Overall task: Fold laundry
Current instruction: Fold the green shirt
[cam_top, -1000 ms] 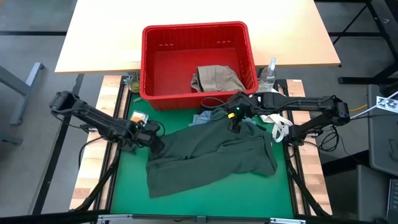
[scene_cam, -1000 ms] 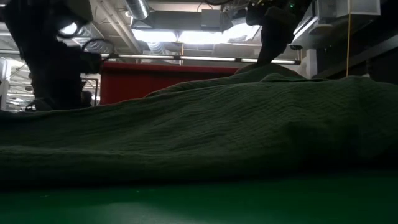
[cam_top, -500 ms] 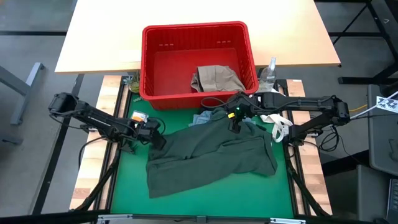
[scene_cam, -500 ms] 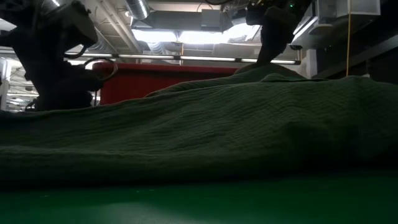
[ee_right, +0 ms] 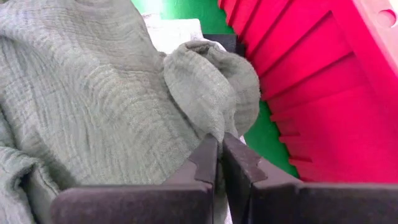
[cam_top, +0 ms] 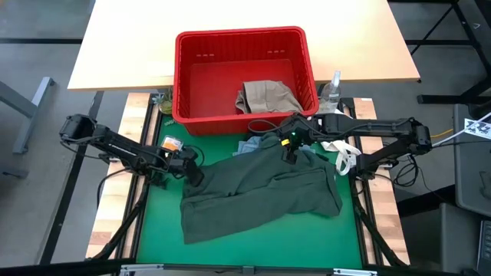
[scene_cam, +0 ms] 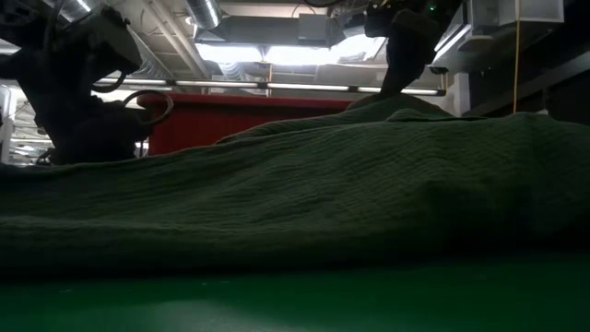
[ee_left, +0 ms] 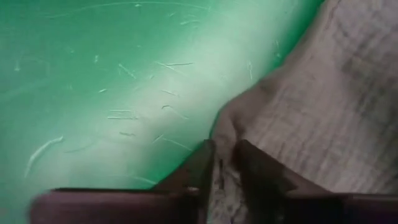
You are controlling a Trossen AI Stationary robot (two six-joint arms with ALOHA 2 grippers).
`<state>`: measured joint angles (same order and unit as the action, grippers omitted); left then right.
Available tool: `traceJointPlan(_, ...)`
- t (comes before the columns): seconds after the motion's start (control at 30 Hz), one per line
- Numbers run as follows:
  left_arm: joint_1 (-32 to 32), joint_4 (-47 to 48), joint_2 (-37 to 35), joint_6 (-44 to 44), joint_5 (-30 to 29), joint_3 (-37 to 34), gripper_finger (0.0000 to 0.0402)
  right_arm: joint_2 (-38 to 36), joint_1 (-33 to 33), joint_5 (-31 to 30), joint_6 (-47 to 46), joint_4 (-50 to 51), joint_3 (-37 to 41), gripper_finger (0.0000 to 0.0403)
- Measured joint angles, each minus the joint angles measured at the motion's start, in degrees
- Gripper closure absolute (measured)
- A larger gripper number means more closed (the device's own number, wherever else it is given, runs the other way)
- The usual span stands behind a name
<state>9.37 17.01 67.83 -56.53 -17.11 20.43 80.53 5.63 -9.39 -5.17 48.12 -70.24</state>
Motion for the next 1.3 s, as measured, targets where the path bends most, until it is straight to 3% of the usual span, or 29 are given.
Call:
traceJointPlan(0.13,0.00,-0.27,-0.12,0.31,0.63,0.00,0.0391,0.00,0.00,0.00,0.00,-0.01,0.00,0.0386)
traceJointPlan(0.37,0.05,3.17,-0.52,2.26,2.03,2.98,0.0398,-0.64,0.00,-0.08,1.35,-0.02,0.00,0.0386)
traceJointPlan(0.67,1.99,23.75,-4.21,6.10,-3.13,15.99,0.0400,-3.27,-0.06,-0.46,2.71,0.55,-0.02,0.0386)
traceJointPlan(1.07,12.98,43.12,-4.22,5.34,-9.20,30.35,0.0401,-6.72,-0.57,-0.51,9.68,1.22,-0.02,0.0386)
traceJointPlan(1.3,20.96,44.02,-4.22,1.36,-9.37,30.80,0.0401,-7.76,-8.75,-2.43,13.45,3.08,-0.02,0.0386)
